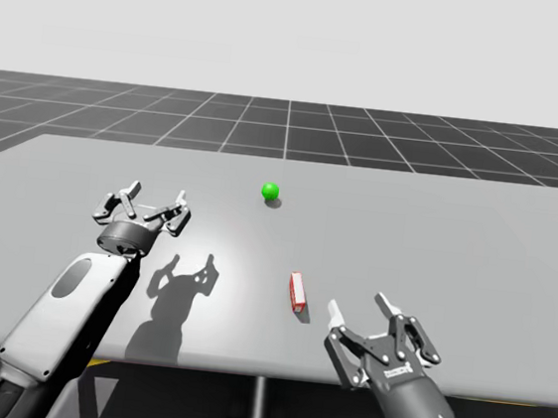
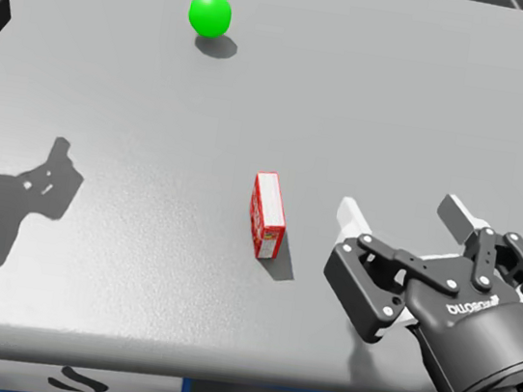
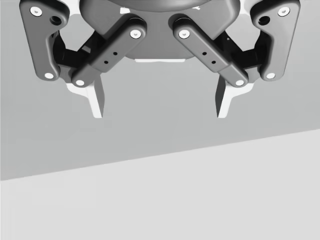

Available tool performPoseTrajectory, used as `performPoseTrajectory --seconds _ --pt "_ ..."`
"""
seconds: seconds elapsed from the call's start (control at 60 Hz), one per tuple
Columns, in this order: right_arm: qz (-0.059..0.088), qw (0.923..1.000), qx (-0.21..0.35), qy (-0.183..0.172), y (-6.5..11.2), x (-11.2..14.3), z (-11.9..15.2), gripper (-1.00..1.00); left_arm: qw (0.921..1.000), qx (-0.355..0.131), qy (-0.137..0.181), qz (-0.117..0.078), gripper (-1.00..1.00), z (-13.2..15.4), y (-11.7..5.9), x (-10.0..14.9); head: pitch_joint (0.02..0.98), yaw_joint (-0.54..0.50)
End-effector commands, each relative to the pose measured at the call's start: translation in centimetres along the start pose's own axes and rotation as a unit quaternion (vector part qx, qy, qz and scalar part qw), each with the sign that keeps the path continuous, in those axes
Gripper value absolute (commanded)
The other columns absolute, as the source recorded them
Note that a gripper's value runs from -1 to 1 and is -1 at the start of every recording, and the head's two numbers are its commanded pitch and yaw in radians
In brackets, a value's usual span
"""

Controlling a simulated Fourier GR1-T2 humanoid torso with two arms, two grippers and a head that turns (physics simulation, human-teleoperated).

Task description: Watch the red light. When it turns green, pick up the object.

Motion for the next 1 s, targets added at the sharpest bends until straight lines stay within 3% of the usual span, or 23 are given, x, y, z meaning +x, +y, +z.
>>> performPoseTrajectory --seconds 0.017,0.267,0.45,1.0 --pt "-0.015 0.9992 0.020 0.032 2.9 -1.7 0.8 -1.00 1.0000 0.000 0.000 -0.002 -1.00 -0.1 0.0 -0.1 0.889 -0.10" --pt "-0.018 0.9959 0.040 0.080 5.5 -3.1 0.3 -1.00 1.0000 0.000 -0.001 -0.002 -1.00 -0.1 0.0 -0.1 0.891 -0.10" --pt "-0.021 0.9934 0.034 0.108 6.5 -3.6 -0.7 -1.00 1.0000 0.000 -0.001 -0.002 -1.00 -0.1 0.0 -0.1 0.893 -0.10" --pt "0.012 0.9928 -0.022 0.117 7.4 -5.7 -6.3 -1.00 1.0000 -0.001 0.000 -0.002 -1.00 -0.1 0.0 -0.1 0.893 -0.09"
